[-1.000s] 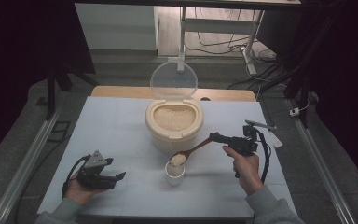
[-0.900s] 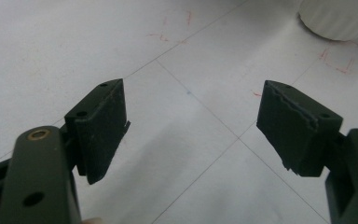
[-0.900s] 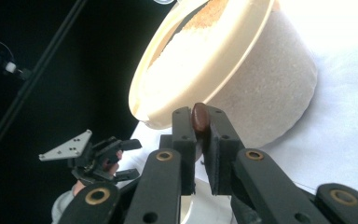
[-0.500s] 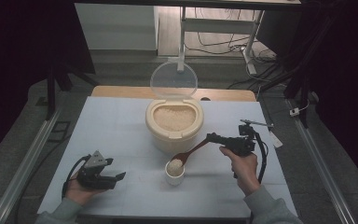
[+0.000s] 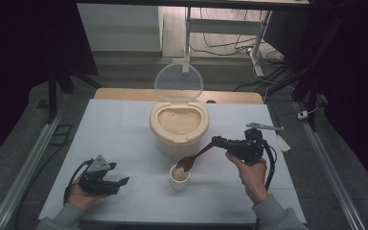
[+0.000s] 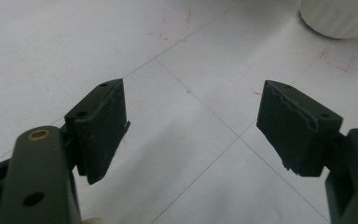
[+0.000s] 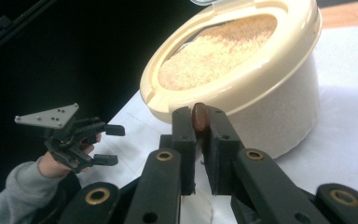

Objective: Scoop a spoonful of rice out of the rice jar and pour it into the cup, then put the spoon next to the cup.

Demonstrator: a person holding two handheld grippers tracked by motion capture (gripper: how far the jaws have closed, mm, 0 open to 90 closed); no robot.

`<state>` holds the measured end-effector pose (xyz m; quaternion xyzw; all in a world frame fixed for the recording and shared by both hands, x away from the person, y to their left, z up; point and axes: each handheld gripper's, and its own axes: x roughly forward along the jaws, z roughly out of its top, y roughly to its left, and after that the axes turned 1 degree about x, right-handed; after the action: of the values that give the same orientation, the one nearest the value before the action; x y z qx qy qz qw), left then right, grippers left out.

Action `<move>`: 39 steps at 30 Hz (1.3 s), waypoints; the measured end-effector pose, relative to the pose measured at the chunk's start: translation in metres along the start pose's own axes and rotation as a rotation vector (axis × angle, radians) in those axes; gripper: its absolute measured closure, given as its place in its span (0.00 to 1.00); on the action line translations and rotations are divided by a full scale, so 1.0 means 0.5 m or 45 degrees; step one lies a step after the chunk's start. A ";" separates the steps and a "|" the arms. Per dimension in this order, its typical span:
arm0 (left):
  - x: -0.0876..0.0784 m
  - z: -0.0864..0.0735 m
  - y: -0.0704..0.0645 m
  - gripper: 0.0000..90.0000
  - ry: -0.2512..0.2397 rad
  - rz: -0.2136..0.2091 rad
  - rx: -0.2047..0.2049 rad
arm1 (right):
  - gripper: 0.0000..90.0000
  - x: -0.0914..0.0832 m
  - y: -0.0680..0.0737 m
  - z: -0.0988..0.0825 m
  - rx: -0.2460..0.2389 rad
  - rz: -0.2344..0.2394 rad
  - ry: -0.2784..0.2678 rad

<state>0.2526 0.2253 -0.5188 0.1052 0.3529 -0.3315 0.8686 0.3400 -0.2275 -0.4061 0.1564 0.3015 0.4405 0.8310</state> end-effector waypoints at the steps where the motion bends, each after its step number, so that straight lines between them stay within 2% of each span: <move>1: 0.000 0.000 0.000 0.26 0.000 0.000 0.001 | 0.92 -0.001 0.002 0.000 -0.011 0.002 -0.003; 7: 0.000 0.000 0.000 0.26 -0.001 0.001 0.000 | 0.92 -0.003 0.011 0.000 -0.067 0.002 -0.003; 16: -0.001 -0.001 0.001 0.26 -0.001 0.002 -0.001 | 0.92 -0.014 0.004 0.003 -0.048 0.030 -0.025; 22: -0.002 -0.002 0.000 0.26 -0.005 0.003 -0.004 | 0.92 -0.039 -0.012 0.009 -0.025 0.036 -0.044; 30: 0.000 0.000 0.000 0.26 -0.003 0.004 -0.006 | 0.92 -0.096 -0.022 0.023 -0.034 0.040 -0.072; 34: 0.000 0.001 0.000 0.26 -0.003 0.004 -0.003 | 0.92 -0.117 -0.031 0.028 -0.043 0.020 -0.037; 39: 0.001 0.001 0.000 0.26 0.000 0.004 -0.003 | 0.92 -0.115 -0.045 0.021 -0.049 0.001 0.054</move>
<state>0.2530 0.2249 -0.5188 0.1047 0.3532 -0.3297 0.8692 0.3364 -0.2876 -0.3889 0.1313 0.3105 0.4497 0.8271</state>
